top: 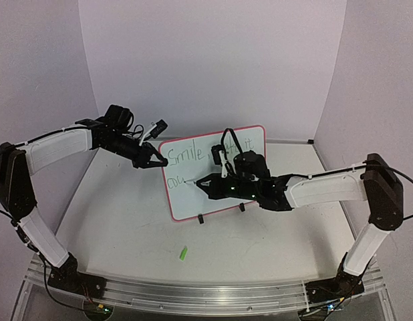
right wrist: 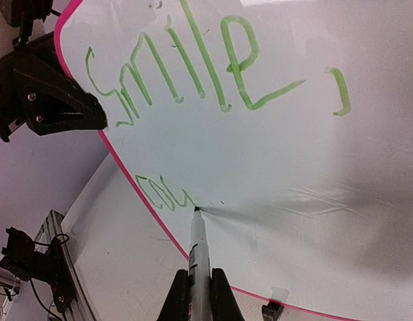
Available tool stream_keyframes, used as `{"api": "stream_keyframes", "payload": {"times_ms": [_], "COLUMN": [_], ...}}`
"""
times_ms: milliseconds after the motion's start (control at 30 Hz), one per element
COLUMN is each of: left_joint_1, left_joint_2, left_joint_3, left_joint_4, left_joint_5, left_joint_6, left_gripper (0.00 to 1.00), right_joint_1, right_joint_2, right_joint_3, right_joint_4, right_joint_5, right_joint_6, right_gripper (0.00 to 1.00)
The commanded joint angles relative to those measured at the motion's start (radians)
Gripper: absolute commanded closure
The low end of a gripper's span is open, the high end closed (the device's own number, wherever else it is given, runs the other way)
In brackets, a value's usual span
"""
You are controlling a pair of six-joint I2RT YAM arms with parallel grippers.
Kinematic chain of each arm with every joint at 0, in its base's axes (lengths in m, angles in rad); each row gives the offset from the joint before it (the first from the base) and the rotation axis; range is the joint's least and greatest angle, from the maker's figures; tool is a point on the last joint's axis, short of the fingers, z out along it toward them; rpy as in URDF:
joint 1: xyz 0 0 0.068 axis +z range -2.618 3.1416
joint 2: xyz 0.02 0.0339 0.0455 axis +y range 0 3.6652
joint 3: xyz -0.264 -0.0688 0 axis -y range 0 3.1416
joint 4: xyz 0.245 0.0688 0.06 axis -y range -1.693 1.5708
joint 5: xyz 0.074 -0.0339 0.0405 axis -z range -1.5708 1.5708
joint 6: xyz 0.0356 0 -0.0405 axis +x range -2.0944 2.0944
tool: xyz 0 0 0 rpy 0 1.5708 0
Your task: Write a sentence on the whiteboard
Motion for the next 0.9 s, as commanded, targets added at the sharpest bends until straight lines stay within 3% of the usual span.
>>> {"api": "stream_keyframes", "payload": {"times_ms": [0,433,867], "left_joint_1": [0.001,0.001,0.001], "left_joint_2": [-0.01,-0.013,-0.009], "left_joint_3": [0.012,0.01,0.011], "left_joint_4": [0.007,0.007,0.008], "left_joint_5": [-0.127,-0.128,-0.126], "left_joint_6": [0.068,0.069,0.068], "left_gripper": [1.0,1.0,1.0], "right_joint_1": [-0.006,-0.007,-0.008], "right_joint_2": [-0.005,-0.079,-0.036], "right_joint_3": [-0.003,-0.012,0.028], "right_joint_4": [0.022,0.026,0.026], "right_joint_5": [0.051,0.026,0.042], "right_joint_6": [0.004,-0.018,-0.025], "right_gripper": [1.0,1.0,1.0]}}
